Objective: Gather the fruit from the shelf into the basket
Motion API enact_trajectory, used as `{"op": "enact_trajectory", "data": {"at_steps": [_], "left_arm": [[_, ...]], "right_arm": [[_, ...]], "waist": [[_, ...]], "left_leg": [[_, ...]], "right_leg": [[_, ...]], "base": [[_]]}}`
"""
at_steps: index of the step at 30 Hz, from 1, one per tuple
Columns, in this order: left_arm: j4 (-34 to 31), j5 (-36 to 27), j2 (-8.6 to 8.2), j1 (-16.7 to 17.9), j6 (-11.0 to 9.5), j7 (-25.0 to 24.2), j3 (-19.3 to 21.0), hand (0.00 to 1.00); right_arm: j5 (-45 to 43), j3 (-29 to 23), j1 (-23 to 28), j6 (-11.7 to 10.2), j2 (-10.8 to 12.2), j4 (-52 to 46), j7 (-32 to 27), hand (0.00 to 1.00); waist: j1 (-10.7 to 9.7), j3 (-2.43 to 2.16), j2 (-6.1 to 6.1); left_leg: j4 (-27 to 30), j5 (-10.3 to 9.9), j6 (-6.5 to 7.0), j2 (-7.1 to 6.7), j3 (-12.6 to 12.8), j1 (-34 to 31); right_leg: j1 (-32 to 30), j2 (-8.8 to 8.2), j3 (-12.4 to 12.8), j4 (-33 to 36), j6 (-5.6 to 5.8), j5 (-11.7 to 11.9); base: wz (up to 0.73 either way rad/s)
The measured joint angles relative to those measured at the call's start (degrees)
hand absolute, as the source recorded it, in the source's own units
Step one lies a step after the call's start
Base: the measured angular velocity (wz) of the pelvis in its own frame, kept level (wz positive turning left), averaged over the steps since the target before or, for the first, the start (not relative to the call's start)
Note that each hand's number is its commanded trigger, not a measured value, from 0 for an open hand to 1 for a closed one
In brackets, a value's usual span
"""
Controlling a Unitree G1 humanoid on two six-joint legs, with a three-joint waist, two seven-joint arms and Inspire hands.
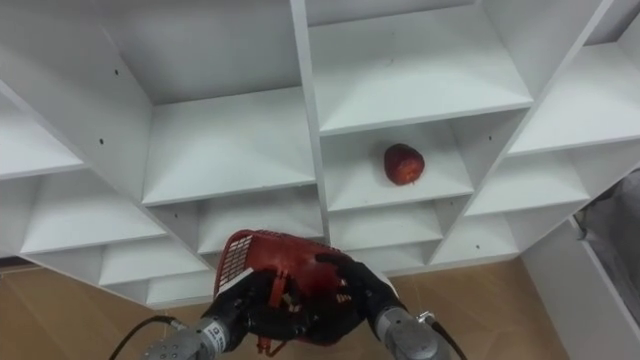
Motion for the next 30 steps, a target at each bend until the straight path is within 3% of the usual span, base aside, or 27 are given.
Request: {"op": "enact_trajectory", "data": {"at_steps": [15, 22, 26, 30], "left_arm": [[0.5, 0.0, 1.15, 0.0, -0.6, 0.1, -0.6, 1.00], [1.1, -1.3, 1.70, 0.4, -1.3, 0.8, -0.1, 1.00], [1.1, -1.7, 1.75, 2.5, -1.5, 1.4, 1.9, 1.00], [1.1, -1.7, 2.43, 3.7, -1.5, 2.7, 2.0, 1.00]], "right_arm": [[-2.5, 1.0, 0.3, 0.0, -0.4, -1.3, -0.7, 0.00], [-6.4, 1.0, 4.6, 0.0, -2.4, -10.1, -3.1, 0.00], [-6.8, 0.9, 5.9, -0.2, -2.9, -12.4, -4.2, 0.00], [-6.6, -1.2, 7.1, -1.4, -2.9, -14.1, -7.5, 0.00]], "waist": [[-0.3, -0.03, -0.79], [-0.2, -0.40, -1.26], [-0.2, -1.02, -1.85], [-0.7, -1.22, -2.55]], "left_leg": [[-0.2, 0.0, 0.00, 0.00, 0.0, 2.2], [-1.6, 0.0, -0.01, -0.04, 0.0, 4.1], [-3.0, 0.0, -0.03, 0.11, 2.0, 6.5], [-3.2, 0.0, -0.03, 0.12, 2.3, 7.5]], "right_leg": [[2.1, 0.16, 0.3, -0.6, 0.02, 0.0], [3.6, 0.61, 0.6, -1.9, 0.23, 0.2], [4.8, 0.92, 1.9, -2.2, 0.28, 0.3], [6.0, 0.87, 2.3, -2.3, 0.34, 0.4]], "base": [[-0.01], [-0.01], [-0.24], [-0.06]]}}
